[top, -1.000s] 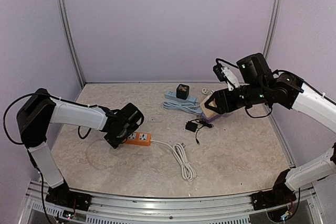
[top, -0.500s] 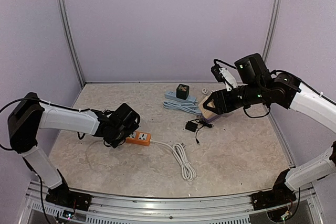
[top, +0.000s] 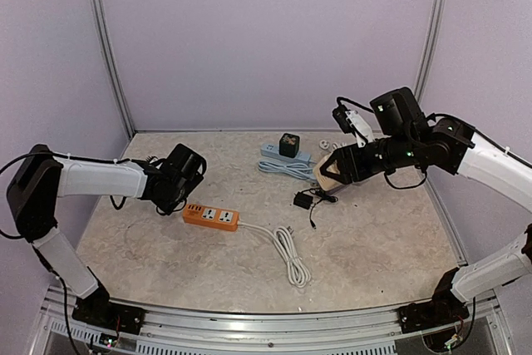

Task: Insert the plug
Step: Adjust the socket at the center of the board.

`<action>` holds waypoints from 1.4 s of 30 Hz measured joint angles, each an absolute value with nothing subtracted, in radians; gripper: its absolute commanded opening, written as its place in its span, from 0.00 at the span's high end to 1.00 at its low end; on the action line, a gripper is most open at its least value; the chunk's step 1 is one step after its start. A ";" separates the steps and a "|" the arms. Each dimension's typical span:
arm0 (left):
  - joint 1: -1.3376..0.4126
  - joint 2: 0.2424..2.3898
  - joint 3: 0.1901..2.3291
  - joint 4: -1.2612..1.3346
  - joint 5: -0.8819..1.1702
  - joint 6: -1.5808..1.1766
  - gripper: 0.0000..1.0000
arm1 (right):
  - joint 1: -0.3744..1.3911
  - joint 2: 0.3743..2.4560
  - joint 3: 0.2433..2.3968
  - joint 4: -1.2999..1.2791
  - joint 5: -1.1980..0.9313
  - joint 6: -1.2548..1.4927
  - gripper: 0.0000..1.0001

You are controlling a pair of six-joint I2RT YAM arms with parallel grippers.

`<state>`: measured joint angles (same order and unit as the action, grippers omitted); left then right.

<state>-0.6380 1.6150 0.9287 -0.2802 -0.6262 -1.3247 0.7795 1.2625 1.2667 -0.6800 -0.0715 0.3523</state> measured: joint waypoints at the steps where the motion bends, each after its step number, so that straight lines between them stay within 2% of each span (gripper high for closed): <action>1: -0.632 1.629 0.940 -0.280 -0.625 -1.322 0.01 | 0.780 1.262 1.266 -0.680 -0.072 0.352 1.00; 16: -0.576 1.875 1.105 -0.339 -0.663 -1.362 0.01 | 0.780 1.243 1.238 -0.676 -0.068 0.353 1.00; 26: -0.625 1.909 1.114 -0.335 -0.637 -1.363 0.01 | 0.780 1.243 1.238 -0.675 -0.067 0.352 1.00; 31: -0.682 1.909 1.085 -0.247 -0.643 -1.309 0.02 | 0.780 1.243 1.238 -0.675 -0.067 0.350 1.00; 42: -0.751 1.880 0.919 0.119 -0.593 -1.199 0.02 | 0.780 1.241 1.237 -0.675 -0.065 0.345 1.00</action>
<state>-0.7509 1.8797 0.9192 0.1188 -0.5926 -1.1988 0.7795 1.2411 1.2373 -0.6754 -0.0647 0.3454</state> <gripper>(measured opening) 0.982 0.592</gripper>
